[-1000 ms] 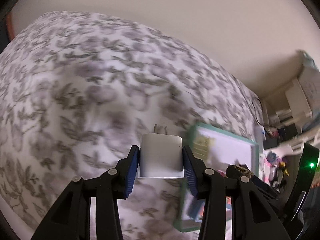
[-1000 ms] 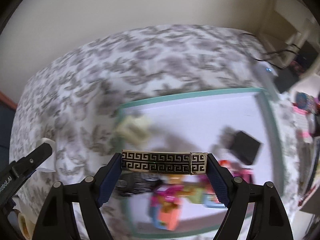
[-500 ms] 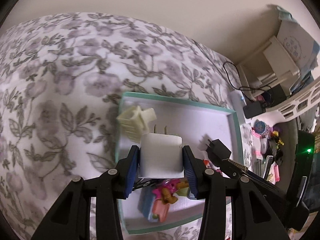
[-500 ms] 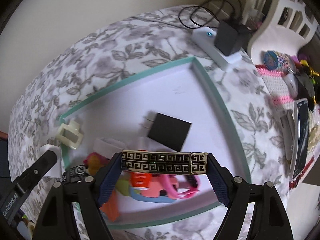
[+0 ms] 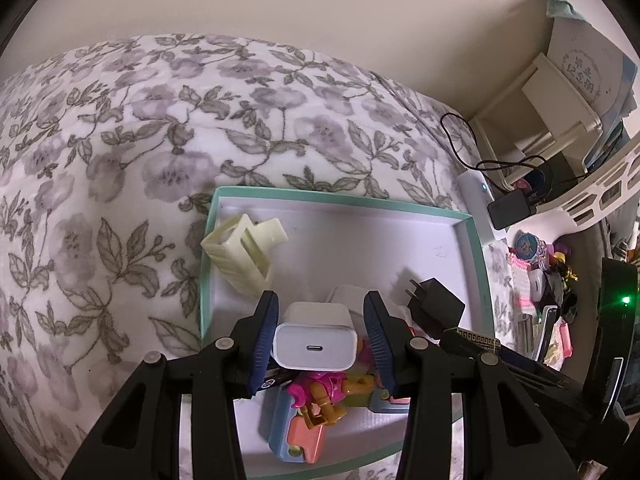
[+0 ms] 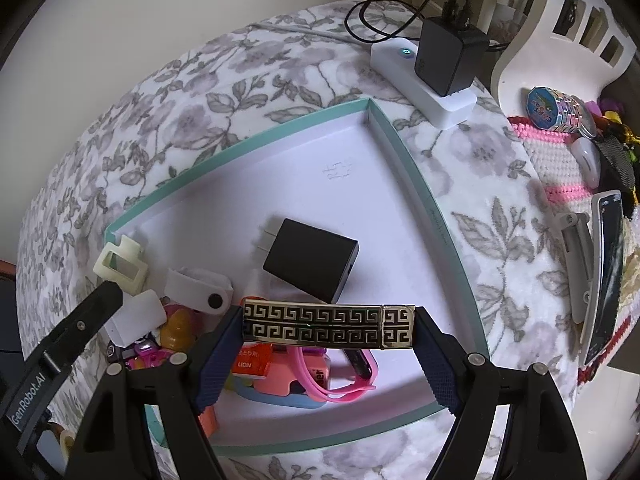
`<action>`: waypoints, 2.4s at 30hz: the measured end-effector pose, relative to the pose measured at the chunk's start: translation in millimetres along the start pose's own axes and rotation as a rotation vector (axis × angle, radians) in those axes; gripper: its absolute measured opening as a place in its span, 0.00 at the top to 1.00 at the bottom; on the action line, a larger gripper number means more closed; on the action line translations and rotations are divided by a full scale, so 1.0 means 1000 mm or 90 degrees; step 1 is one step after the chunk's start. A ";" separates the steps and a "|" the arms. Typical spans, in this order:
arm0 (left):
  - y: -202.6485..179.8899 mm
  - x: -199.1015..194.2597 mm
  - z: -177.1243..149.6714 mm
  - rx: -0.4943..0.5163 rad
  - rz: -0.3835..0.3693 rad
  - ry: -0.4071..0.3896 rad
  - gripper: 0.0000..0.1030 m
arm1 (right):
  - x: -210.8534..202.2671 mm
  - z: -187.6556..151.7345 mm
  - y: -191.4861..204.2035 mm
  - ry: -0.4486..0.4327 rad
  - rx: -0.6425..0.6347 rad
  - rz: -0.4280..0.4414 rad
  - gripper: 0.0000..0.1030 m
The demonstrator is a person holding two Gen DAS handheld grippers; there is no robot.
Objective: Organize rigid objects
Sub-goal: 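Carry the charger plug and gold bar into the tray and release both, then withdraw both open grippers from the tray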
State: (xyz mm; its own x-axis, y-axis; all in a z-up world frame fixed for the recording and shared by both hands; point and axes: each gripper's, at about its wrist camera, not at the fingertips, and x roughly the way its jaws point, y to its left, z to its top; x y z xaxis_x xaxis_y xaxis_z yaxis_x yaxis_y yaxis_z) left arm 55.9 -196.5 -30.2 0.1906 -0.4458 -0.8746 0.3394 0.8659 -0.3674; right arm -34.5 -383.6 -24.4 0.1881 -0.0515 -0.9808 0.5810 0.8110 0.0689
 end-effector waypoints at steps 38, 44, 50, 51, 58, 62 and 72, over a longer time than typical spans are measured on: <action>0.074 -0.084 -0.047 -0.043 0.126 -0.117 0.05 | -0.045 -0.050 0.058 -0.122 -0.117 0.003 0.00; 0.076 -0.103 -0.060 -0.035 0.156 -0.140 0.05 | -0.057 -0.063 0.066 -0.145 -0.135 0.006 0.00; 0.081 -0.111 -0.068 -0.034 0.167 -0.148 0.05 | -0.067 -0.071 0.071 -0.163 -0.143 0.008 0.00; 0.080 -0.112 -0.069 -0.031 0.180 -0.150 0.05 | -0.068 -0.072 0.071 -0.165 -0.144 0.008 0.00; 0.080 -0.116 -0.073 -0.020 0.224 -0.158 0.05 | -0.072 -0.074 0.074 -0.173 -0.151 0.012 0.00; 0.079 -0.115 -0.073 -0.016 0.228 -0.154 0.05 | -0.072 -0.074 0.074 -0.175 -0.153 0.013 0.00; 0.082 -0.113 -0.072 -0.016 0.235 -0.157 0.05 | -0.071 -0.073 0.074 -0.171 -0.156 0.014 0.00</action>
State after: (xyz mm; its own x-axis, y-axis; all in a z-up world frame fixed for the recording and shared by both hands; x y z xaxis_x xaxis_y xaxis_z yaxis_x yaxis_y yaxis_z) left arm -4.0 -59.0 16.1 0.5097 -0.1434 -0.8483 0.1851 0.9812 -0.0547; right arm -62.5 -277.3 37.0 0.4188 -0.1575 -0.8943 0.3742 0.9273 0.0120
